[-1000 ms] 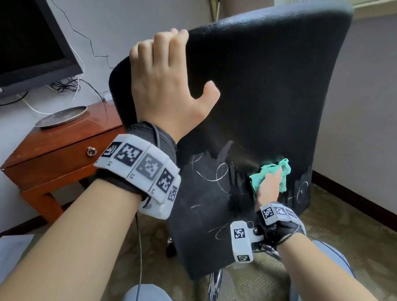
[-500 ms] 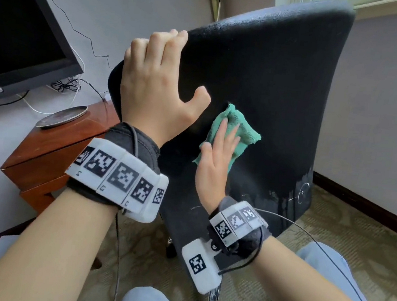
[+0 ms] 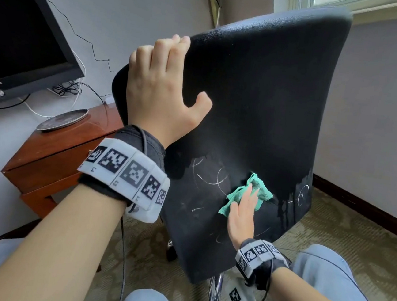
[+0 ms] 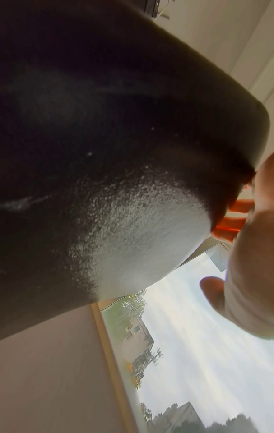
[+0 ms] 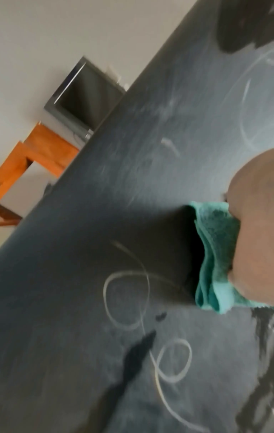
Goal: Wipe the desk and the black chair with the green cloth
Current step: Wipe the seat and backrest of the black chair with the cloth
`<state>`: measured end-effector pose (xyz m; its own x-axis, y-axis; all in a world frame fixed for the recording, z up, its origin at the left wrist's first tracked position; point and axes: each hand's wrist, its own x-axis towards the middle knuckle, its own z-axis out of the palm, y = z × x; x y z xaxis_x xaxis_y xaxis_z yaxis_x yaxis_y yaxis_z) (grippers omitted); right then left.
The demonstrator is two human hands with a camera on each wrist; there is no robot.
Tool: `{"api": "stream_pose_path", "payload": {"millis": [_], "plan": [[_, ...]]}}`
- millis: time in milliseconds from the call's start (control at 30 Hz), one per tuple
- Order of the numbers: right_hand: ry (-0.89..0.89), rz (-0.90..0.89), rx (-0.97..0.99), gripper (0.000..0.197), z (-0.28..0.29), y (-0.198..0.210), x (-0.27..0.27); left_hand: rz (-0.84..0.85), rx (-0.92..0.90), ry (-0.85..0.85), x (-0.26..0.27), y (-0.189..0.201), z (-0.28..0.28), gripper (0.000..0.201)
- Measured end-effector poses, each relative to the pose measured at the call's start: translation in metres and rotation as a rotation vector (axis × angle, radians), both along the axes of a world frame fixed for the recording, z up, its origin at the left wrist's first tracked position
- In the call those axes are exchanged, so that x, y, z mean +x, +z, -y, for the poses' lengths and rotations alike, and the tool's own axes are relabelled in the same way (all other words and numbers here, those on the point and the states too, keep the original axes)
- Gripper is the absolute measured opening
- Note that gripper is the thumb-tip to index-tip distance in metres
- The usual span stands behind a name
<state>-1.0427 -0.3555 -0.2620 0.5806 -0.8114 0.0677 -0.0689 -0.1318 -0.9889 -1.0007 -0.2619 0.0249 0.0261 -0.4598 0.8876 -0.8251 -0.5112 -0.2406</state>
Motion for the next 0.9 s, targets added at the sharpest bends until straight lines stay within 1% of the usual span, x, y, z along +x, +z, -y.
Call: {"api": "stream_pose_path", "payload": {"millis": [67,100,200,300,333,400,467,500,567,633,700,733,800,900], "plan": [[-0.028,0.043,0.047,0.064,-0.005,0.018,0.004,-0.012,0.006,0.015,-0.001,0.000,0.001,0.067],[-0.041,0.069,0.041,0.064,-0.006,0.029,0.006,-0.014,0.009,0.023,-0.002,-0.001,0.001,0.068],[-0.043,0.134,-0.066,0.063,-0.008,0.073,0.006,0.010,0.011,0.043,-0.001,-0.002,0.001,0.069],[-0.048,0.317,-0.069,0.063,-0.002,0.126,0.005,0.032,0.009,0.055,0.002,-0.002,0.001,0.070],[-0.045,0.374,-0.096,0.062,0.002,0.143,0.004,0.037,0.008,0.054,0.002,-0.003,0.001,0.070],[-0.045,0.453,-0.211,0.060,0.010,0.170,0.003,0.049,0.004,0.051,0.002,-0.004,0.002,0.070],[-0.053,0.468,-0.390,0.060,0.017,0.181,0.004,0.053,0.006,0.046,0.002,-0.003,0.001,0.071],[-0.056,0.447,-0.484,0.061,0.020,0.179,0.005,0.050,0.011,0.048,0.002,-0.003,0.001,0.071],[-0.059,0.357,-0.658,0.063,0.022,0.163,0.008,0.044,0.023,0.058,0.002,-0.002,0.000,0.071],[-0.040,0.231,-0.867,0.064,0.025,0.131,0.010,0.044,0.029,0.077,0.002,-0.003,0.000,0.071],[0.030,0.089,-1.080,0.061,0.026,0.097,0.010,0.037,0.031,0.097,0.000,-0.001,0.003,0.071],[0.065,0.029,-1.150,0.060,0.026,0.082,0.009,0.024,0.037,0.105,-0.001,0.000,0.003,0.070],[0.110,-0.050,-1.210,0.059,0.027,0.067,0.004,0.010,0.064,0.115,-0.003,0.003,0.002,0.069],[0.130,-0.091,-1.247,0.058,0.030,0.072,-0.003,0.028,0.126,0.110,-0.001,0.007,-0.007,0.068]]}}
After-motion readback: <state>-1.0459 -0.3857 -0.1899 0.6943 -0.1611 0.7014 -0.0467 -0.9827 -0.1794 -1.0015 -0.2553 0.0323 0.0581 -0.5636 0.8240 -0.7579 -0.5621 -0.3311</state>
